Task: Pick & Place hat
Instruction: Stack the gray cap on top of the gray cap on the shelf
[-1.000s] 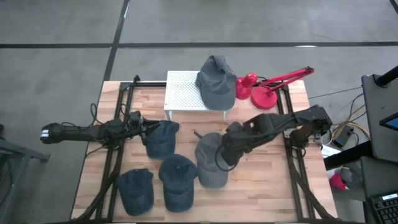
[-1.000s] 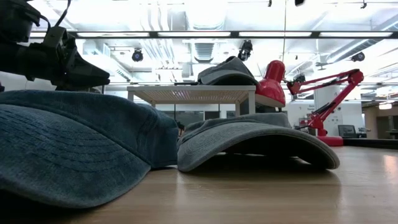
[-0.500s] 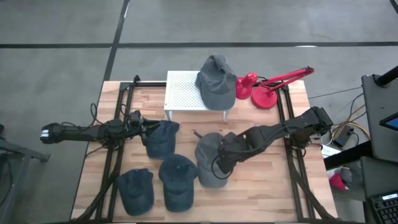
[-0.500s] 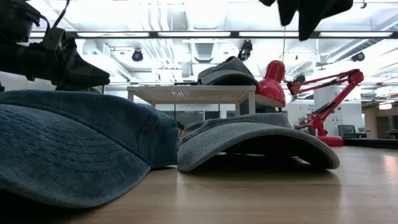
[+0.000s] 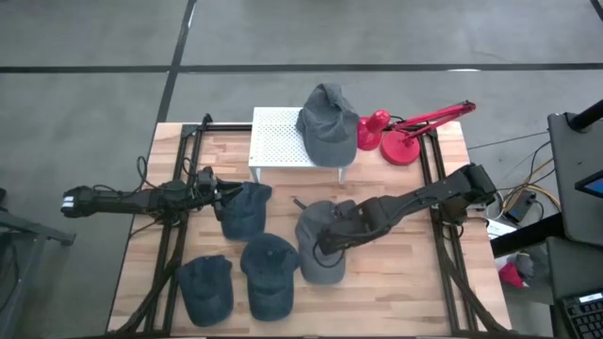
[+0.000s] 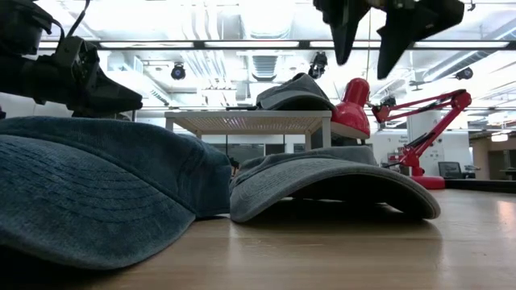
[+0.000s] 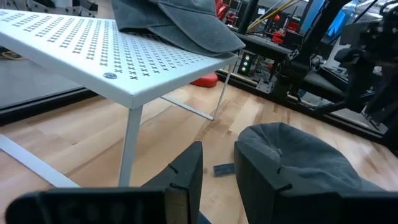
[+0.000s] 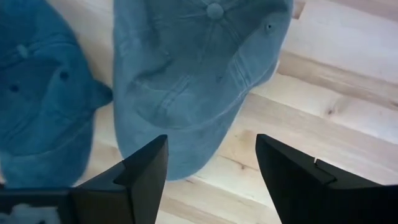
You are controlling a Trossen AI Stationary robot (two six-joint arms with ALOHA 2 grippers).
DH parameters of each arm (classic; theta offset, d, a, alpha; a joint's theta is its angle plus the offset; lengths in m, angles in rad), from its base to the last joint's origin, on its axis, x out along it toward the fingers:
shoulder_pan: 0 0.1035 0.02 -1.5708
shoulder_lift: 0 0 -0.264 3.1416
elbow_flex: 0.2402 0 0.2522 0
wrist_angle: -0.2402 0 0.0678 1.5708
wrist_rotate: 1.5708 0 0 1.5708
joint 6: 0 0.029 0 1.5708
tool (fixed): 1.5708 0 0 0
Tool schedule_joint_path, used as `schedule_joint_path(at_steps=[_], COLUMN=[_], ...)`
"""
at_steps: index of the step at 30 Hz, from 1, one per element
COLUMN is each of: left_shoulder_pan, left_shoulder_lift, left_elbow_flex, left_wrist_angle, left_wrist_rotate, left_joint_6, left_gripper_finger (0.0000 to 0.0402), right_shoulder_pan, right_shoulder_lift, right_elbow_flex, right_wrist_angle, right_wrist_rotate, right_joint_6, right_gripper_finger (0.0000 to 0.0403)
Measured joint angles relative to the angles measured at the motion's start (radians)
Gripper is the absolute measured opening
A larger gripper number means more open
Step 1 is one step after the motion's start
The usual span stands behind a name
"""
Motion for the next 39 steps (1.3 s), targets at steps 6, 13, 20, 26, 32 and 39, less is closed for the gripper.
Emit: schedule_joint_path(at_steps=[6,13,20,26,32,39], left_shoulder_pan=[0.0,0.0,0.0,0.0,0.0,0.0], left_shoulder_lift=[0.0,0.0,0.0,0.0,0.0,0.0], left_elbow_flex=[0.0,0.0,0.0,0.0,0.0,0.0], left_wrist_angle=[0.0,0.0,0.0,0.0,0.0,0.0], left_wrist_rotate=[0.0,0.0,0.0,0.0,0.0,0.0], left_joint_6=[0.005,0.005,0.003,0.002,0.004,0.005], left_gripper_finger=[0.0094,0.0094,0.0094,0.0094,0.0094,0.0094], right_shoulder_pan=[-0.016,-0.056,-0.087,-0.085,-0.087,-0.087], right_shoulder_lift=[0.066,0.107,0.1,0.099,0.097,0.099], right_elbow_flex=[-0.001,-0.033,-0.136,-0.202,-0.242,-0.297], right_wrist_angle=[-0.001,0.0,0.033,0.249,0.312,0.336], right_wrist_rotate=[-0.004,-0.008,-0.029,-0.038,-0.038,-0.053], right_joint_6=[0.011,-0.004,0.067,0.098,0.135,0.164], right_gripper_finger=[0.0258,0.0271,0.027,0.0269,0.0263,0.0272])
